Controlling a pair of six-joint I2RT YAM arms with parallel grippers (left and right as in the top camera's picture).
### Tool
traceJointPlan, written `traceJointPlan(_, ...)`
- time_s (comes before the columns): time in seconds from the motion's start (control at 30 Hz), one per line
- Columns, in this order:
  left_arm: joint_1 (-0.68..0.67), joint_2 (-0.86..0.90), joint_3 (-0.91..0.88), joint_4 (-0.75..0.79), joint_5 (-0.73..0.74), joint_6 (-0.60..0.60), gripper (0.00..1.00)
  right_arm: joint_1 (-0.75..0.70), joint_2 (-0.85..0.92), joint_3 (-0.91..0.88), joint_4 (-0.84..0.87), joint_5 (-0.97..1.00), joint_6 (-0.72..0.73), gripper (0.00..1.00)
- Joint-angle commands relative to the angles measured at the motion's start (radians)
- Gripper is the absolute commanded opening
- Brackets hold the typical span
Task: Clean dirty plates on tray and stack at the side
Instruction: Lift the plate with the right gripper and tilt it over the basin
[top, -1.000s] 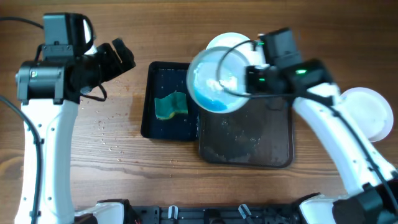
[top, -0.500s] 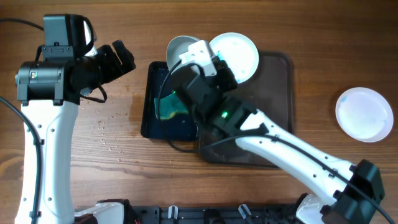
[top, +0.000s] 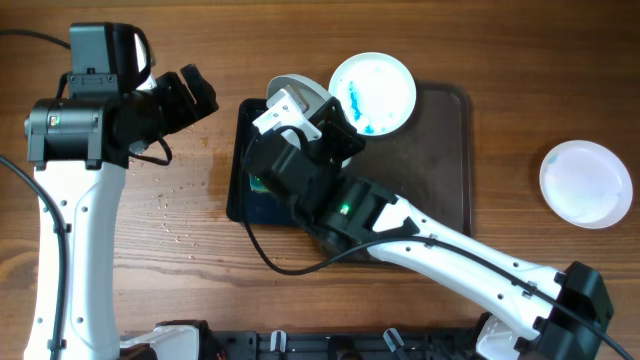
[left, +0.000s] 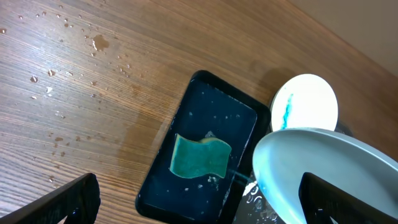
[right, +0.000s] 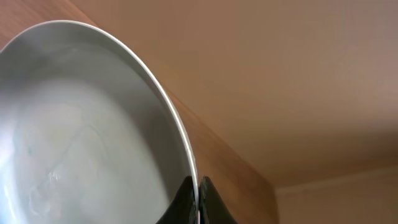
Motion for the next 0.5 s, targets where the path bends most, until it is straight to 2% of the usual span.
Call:
traceJointPlan(0.0, 0.005, -0.005, 0.008, 0.0, 0.008, 0.013, 1.0, 0.003, 0.002, 0.019, 0.012, 0.033, -0.03, 0.05)
traceJointPlan(0.17, 0.005, -0.005, 0.008, 0.0, 0.008, 0.013, 1.0, -0.006, 0.002, 0.018, 0.052, 0.032, -0.018, 0.04)
traceJointPlan(0.23, 0.005, -0.005, 0.008, 0.0, 0.008, 0.012, 1.0, -0.022, 0.002, 0.018, 0.089, 0.003, 0.115, 0.04)
traceJointPlan(0.27, 0.005, -0.005, 0.008, 0.0, 0.008, 0.013, 1.0, -0.019, 0.002, 0.018, 0.08, -0.086, 0.142, 0.04)
traceJointPlan(0.3, 0.005, -0.005, 0.008, 0.0, 0.008, 0.013, 1.0, -0.013, 0.002, 0.018, 0.071, -0.137, 0.095, 0.04)
traceJointPlan(0.37, 0.005, -0.005, 0.008, 0.0, 0.008, 0.012, 1.0, -0.016, 0.015, 0.016, 0.107, -0.043, -0.032, 0.04)
traceJointPlan(0.4, 0.005, -0.005, 0.008, 0.0, 0.008, 0.013, 1.0, -0.029, 0.023, 0.016, 0.142, 0.043, -0.023, 0.04)
traceJointPlan(0.43, 0.005, -0.005, 0.008, 0.0, 0.008, 0.013, 1.0, -0.044, 0.029, 0.016, 0.171, 0.072, 0.046, 0.04)
traceJointPlan(0.47, 0.005, -0.005, 0.008, 0.0, 0.008, 0.013, 1.0, -0.042, 0.03, 0.016, 0.138, -0.079, 0.068, 0.04)
